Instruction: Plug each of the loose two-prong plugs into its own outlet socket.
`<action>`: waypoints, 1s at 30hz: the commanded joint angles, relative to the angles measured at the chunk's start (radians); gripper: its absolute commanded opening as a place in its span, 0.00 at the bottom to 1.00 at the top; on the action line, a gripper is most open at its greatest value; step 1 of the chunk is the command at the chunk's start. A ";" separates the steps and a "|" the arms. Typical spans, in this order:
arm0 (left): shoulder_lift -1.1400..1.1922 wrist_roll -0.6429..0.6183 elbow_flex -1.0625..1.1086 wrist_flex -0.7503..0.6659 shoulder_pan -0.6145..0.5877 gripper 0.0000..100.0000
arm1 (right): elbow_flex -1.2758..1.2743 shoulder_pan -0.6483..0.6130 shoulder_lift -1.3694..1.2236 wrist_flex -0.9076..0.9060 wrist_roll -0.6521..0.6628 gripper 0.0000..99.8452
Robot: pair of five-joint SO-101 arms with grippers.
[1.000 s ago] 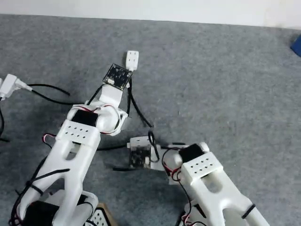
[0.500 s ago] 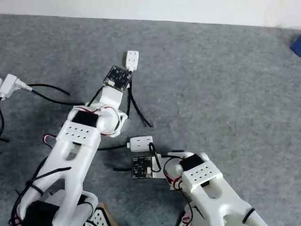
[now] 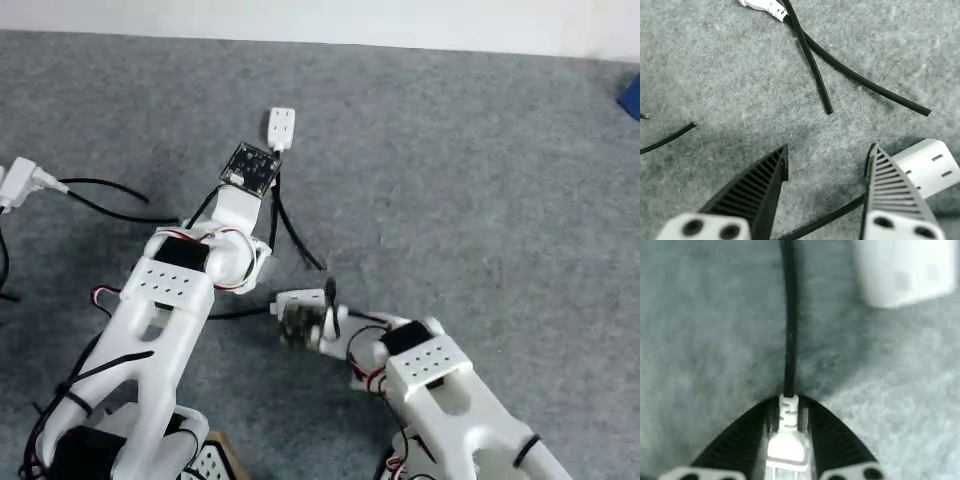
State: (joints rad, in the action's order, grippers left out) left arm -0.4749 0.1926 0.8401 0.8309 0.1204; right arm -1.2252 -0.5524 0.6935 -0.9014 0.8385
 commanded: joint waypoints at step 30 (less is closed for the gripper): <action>-0.298 0.006 -0.302 0.445 0.111 0.25 | 0.650 0.130 0.012 -0.148 -0.979 0.01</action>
State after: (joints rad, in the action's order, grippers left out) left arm -0.6928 0.2079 0.5838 1.1960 0.1972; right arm -0.4442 -0.3913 0.5171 -1.1715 -0.1266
